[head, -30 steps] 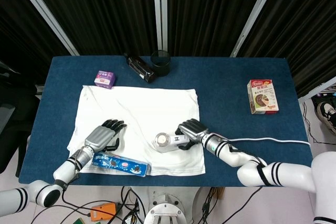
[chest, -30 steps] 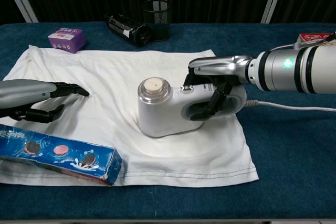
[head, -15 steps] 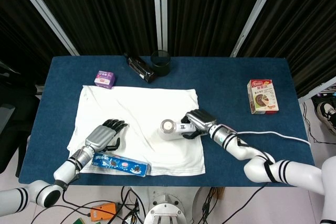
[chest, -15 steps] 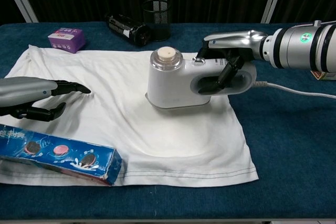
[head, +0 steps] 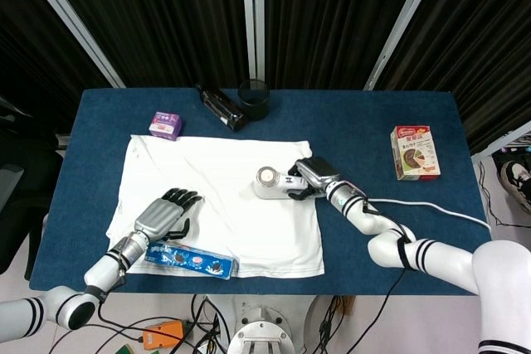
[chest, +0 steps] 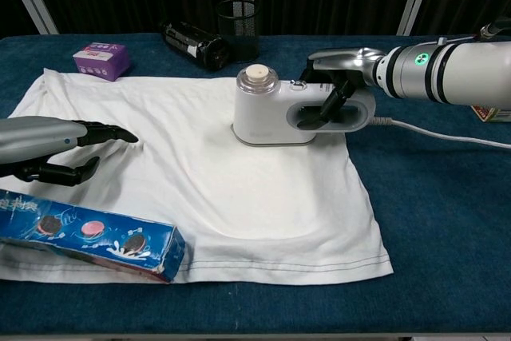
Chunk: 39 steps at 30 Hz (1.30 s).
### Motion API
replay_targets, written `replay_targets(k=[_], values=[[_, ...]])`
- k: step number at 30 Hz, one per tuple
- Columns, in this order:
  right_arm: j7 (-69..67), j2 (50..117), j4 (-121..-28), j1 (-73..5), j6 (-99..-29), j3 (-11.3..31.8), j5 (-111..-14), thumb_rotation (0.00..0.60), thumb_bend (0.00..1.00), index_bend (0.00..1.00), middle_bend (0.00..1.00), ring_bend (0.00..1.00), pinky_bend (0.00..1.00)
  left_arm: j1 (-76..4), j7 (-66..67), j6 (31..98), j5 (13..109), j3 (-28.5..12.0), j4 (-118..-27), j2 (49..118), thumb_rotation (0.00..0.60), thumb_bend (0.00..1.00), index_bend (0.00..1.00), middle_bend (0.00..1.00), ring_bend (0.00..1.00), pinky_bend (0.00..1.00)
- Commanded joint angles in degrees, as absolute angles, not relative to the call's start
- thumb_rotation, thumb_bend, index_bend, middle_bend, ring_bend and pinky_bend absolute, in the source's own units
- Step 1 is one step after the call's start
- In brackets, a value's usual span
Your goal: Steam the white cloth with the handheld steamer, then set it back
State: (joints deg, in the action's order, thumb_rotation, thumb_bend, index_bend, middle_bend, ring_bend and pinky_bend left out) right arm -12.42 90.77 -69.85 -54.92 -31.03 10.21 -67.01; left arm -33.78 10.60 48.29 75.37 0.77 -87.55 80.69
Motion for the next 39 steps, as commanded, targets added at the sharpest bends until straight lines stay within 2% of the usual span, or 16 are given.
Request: replay_targets(k=[1,16,21,25,29,34,39], values=[[-12.9,89.1,-72.0,-53.6,-31.6,8.9,-69.0,0.6,0.54,0.93,0.84,0.94,0.78,-33.8,10.6,48.3,75.3,0.8,-87.5,80.7,0.164,0.59,0.01,0.03,0.0,0.0],[-17.5,80.1,-85.9,-46.5,-39.0,-1.0,-85.2,0.6,0.54,0.93,0.84,0.94,0.78,-34.1,11.2,48.6,75.0,1.0,-87.9,80.7,0.166,0.59,0.01,0.03,0.0,0.0],[-20.8,77.1,-88.9,-44.1,-44.6,-4.0,-90.9,0.6,0.54,0.93,0.84,0.94,0.78,-34.2,11.4,49.0,75.1,1.0,-88.3,80.5,0.164,0.59,0.01,0.03,0.0,0.0],[-24.3,74.1,-89.4,-42.3,-49.6,-3.9,-92.0,0.6,0.54,0.93,0.84,0.94,0.78,-33.9,11.4,50.2,75.5,0.8,-89.0,79.9,0.164,0.59,0.01,0.03,0.0,0.0],[-26.7,72.1,-87.9,-41.1,-51.5,-2.5,-89.7,0.6,0.54,0.93,0.84,0.94,0.78,-33.0,10.3,52.9,75.9,0.0,-90.3,78.3,0.166,0.59,0.01,0.03,0.0,0.0],[-29.9,70.9,-84.7,-40.7,-49.9,-0.8,-85.3,0.6,0.54,0.91,0.84,0.91,0.75,-30.5,7.5,58.2,76.1,-1.2,-91.5,75.2,0.166,0.59,0.01,0.03,0.0,0.0],[-31.7,71.6,-80.5,-40.6,-46.7,-0.2,-82.1,0.6,0.54,0.84,0.84,0.83,0.65,-27.3,3.5,62.9,75.7,-2.1,-91.4,72.3,0.167,0.59,0.01,0.03,0.0,0.0]])
